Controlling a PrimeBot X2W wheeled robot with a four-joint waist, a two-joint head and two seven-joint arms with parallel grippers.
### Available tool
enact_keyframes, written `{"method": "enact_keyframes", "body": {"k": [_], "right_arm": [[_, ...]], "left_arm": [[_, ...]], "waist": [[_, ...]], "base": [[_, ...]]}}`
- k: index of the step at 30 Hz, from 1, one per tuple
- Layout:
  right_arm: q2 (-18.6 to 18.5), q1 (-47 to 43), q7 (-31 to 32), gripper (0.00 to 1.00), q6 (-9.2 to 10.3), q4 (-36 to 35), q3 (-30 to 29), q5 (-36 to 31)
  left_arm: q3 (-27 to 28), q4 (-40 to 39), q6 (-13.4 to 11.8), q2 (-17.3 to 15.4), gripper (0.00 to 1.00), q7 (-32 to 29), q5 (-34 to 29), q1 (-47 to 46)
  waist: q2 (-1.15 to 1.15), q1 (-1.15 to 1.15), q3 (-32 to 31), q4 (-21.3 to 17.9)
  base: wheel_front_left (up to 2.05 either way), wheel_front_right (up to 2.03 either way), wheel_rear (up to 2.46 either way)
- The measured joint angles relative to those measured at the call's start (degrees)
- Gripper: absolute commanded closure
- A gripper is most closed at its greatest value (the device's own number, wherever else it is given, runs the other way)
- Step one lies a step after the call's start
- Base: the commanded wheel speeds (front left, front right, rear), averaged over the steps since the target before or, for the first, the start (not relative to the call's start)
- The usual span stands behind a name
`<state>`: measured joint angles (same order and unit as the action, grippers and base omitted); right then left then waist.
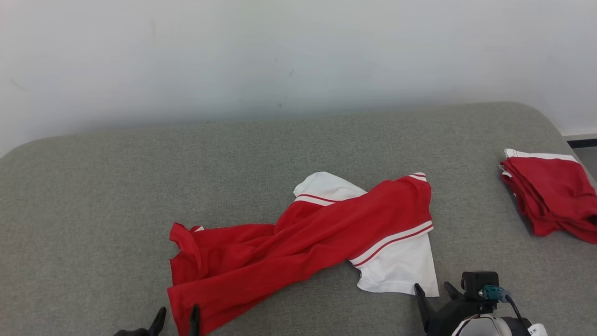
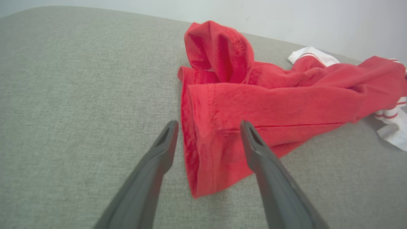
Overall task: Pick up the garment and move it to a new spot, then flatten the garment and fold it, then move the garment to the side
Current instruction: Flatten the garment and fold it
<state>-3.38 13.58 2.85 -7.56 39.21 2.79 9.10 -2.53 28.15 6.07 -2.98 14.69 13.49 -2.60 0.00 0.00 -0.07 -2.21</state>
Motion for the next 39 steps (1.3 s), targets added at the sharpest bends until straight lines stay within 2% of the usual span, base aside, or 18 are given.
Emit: {"method": "enact_keyframes", "body": {"k": [12,21,28,37,39], "right_arm": [[0.4,5.9,-0.3,0.0,0.0,10.0,-5.1,-1.3],[0.3,10.0,1.2,0.0,0.02,16.8,-4.0,0.2],[0.1,11.7,0.6,0.0,0.16,19.6,-3.4,0.5],[0.1,13.7,-1.2,0.0,0.16,22.1,-2.9,0.9],[0.1,14.0,-1.4,0.0,0.16,22.7,-3.0,0.9]], "left_arm": [[-2.6,3.4,1.0,-0.8,0.0,0.1,1.2,-2.9],[-4.0,2.0,1.0,-1.4,0.0,0.3,1.8,-2.7],[-5.5,1.6,1.2,-1.8,0.0,0.3,2.7,-2.9],[-5.4,-1.1,-0.1,-2.2,0.07,0.3,2.7,-2.3],[-5.5,-1.9,-0.3,-2.2,0.17,0.3,2.7,-1.4]], "waist": [[0.0,0.0,1.0,0.6],[0.0,0.0,1.0,1.7],[0.0,-0.01,1.6,1.8],[0.0,-0.01,2.6,1.6],[-0.01,-0.01,2.8,1.8]], "base": [[0.0,0.0,0.0],[0.0,0.0,0.0],[0.0,0.0,0.0],[0.0,0.0,0.0],[0.0,0.0,0.0]]}}
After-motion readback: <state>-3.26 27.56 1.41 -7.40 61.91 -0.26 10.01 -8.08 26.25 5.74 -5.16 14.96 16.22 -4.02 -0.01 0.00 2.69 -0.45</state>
